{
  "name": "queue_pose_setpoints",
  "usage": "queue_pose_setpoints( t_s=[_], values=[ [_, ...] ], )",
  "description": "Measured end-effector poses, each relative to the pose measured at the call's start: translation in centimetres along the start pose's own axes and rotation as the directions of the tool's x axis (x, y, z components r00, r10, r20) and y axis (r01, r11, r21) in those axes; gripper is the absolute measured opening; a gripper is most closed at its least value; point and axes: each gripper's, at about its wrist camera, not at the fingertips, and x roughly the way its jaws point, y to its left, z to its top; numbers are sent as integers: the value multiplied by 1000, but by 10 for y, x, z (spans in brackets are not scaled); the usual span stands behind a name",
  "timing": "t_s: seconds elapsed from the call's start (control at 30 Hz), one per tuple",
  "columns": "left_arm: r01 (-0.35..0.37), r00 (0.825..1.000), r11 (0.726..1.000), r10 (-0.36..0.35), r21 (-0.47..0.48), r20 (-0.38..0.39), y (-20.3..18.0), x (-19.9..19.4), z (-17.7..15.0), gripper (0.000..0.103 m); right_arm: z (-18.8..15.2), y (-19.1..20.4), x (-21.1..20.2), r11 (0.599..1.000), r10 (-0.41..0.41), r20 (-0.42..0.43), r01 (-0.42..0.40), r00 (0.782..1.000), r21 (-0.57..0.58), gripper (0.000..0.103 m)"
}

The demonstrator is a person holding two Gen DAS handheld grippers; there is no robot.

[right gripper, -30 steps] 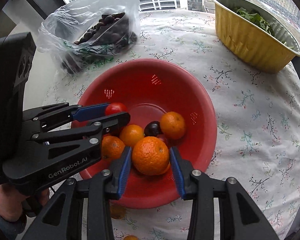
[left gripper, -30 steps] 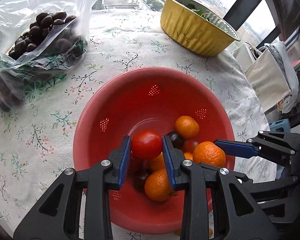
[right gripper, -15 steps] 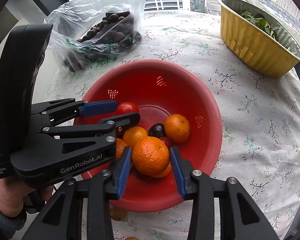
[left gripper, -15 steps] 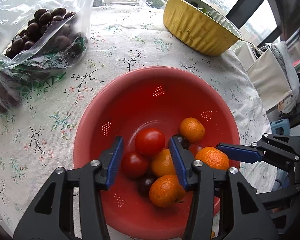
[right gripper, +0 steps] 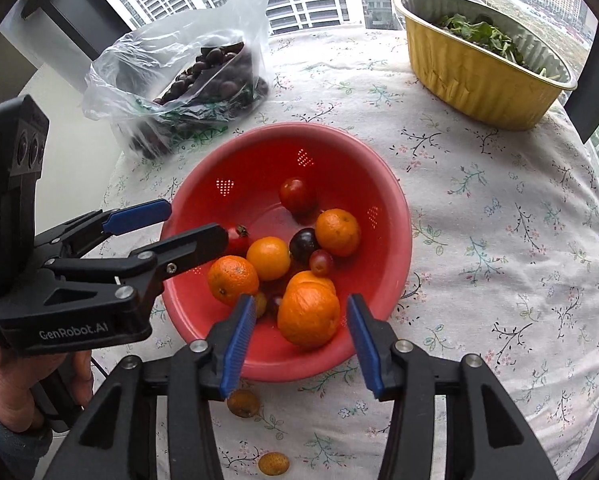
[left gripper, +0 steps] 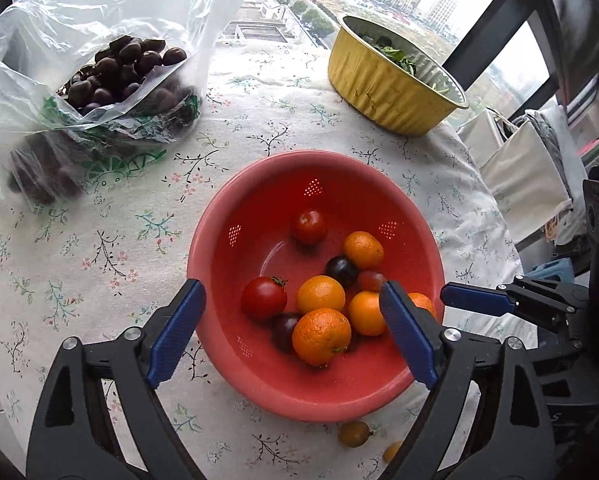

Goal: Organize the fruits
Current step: 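Move both open grippers back to the brown fruit and small yellow fruit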

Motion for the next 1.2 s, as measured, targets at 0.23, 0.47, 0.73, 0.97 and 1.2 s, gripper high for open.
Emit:
queue_pose_setpoints(
  t_s=[0.23,0.47,0.73,0.97,1.2],
  values=[
    [-6,1000,1000,6,-23,6,2,-31,-52,102,-44,-8,-18,998,-13,-7,13,1000,60,60],
    [-12,997,1000,11,-20,-79,3,-31,-124,102,-108,1,0,997,-28,-106,35,994,68,60],
    [-18,990,1000,17,-1,-139,0,-36,-192,102,-140,24,14,999,-35,-138,40,990,33,60],
    [-36,990,999,39,27,-138,-3,-47,-214,102,-147,37,28,999,-53,-154,53,987,0,59],
    [-50,990,998,54,32,-132,1,-57,-213,102,-152,36,35,998,-55,-145,57,988,8,51]
  ],
)
